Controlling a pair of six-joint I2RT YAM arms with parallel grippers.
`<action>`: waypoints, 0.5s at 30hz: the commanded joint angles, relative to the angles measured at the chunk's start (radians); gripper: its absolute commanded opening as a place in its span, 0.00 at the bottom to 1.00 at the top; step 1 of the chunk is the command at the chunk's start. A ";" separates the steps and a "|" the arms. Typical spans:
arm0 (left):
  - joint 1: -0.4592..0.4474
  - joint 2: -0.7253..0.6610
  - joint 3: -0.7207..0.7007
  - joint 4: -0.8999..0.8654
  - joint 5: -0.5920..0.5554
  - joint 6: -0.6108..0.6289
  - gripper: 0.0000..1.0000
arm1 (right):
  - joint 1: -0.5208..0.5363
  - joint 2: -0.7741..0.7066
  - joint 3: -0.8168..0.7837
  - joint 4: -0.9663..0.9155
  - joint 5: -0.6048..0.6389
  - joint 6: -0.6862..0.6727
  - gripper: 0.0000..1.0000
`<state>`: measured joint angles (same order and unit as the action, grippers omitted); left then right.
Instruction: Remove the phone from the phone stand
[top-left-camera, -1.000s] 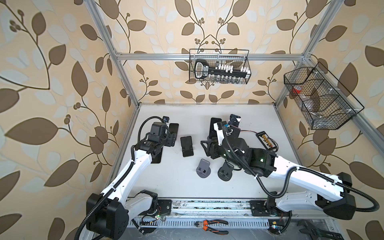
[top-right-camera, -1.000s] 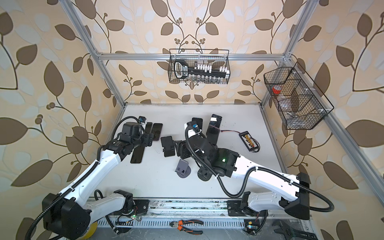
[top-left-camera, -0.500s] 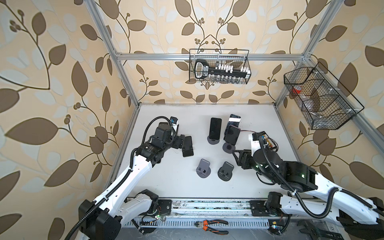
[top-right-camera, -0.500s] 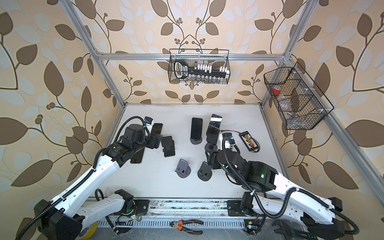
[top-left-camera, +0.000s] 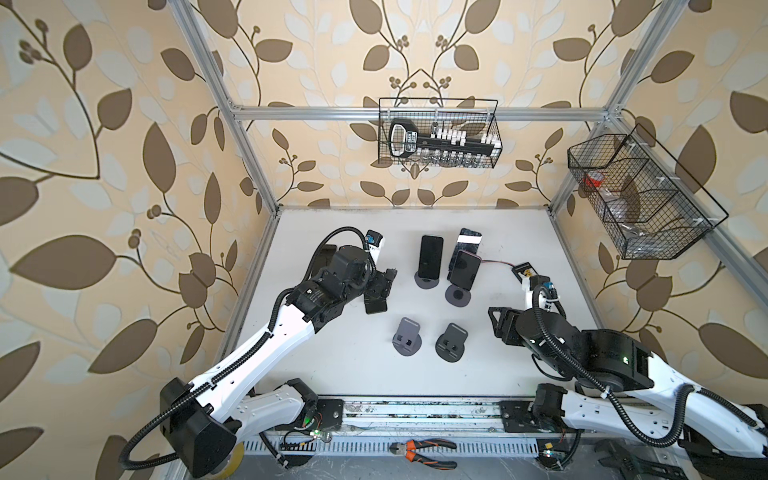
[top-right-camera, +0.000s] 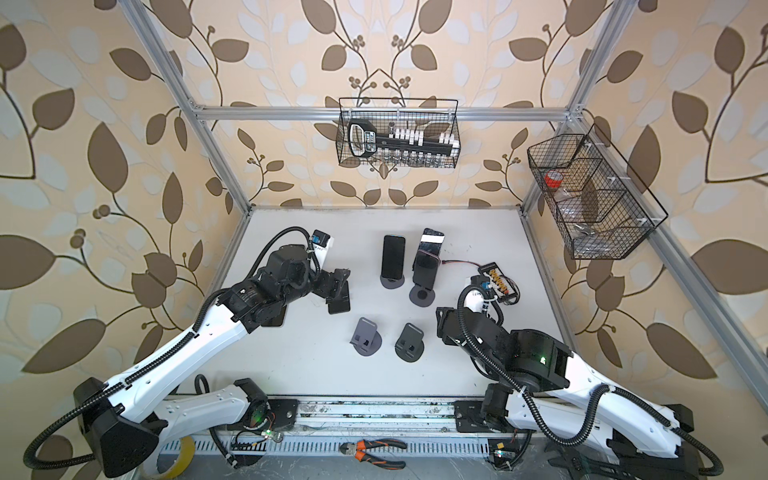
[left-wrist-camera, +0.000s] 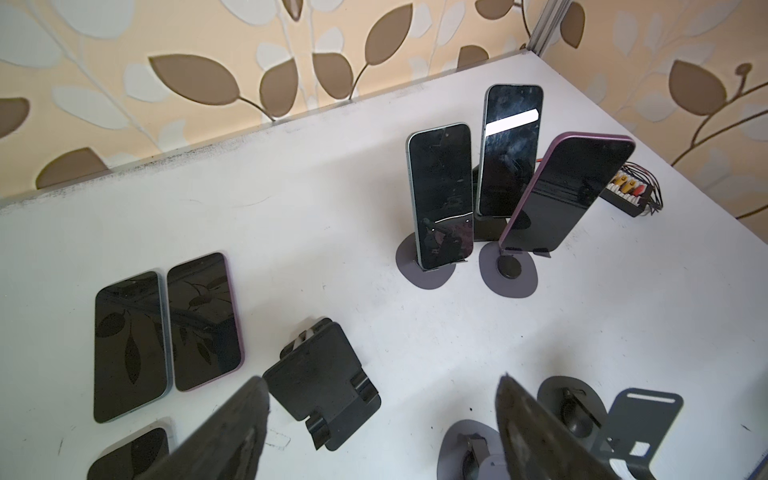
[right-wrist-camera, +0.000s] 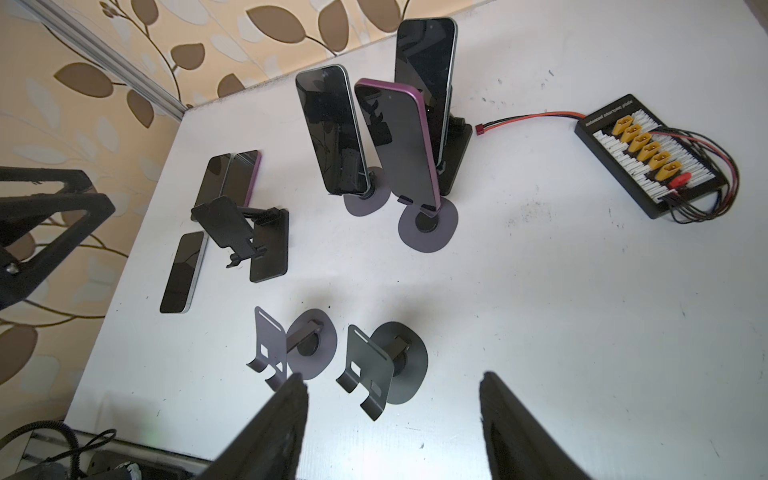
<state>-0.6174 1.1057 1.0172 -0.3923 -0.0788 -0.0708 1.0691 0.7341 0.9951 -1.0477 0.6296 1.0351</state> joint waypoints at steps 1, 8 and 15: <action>-0.024 0.006 0.050 0.019 0.009 -0.023 0.86 | -0.003 0.004 -0.019 -0.032 0.033 0.034 0.67; -0.039 0.066 0.085 0.006 0.049 -0.061 0.89 | -0.003 0.009 -0.037 0.048 0.048 -0.022 0.67; -0.051 0.134 0.133 0.018 0.077 -0.092 0.89 | -0.004 0.096 0.006 0.094 0.088 -0.111 0.67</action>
<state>-0.6548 1.2335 1.1000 -0.3962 -0.0322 -0.1383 1.0683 0.8013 0.9768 -0.9741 0.6746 0.9710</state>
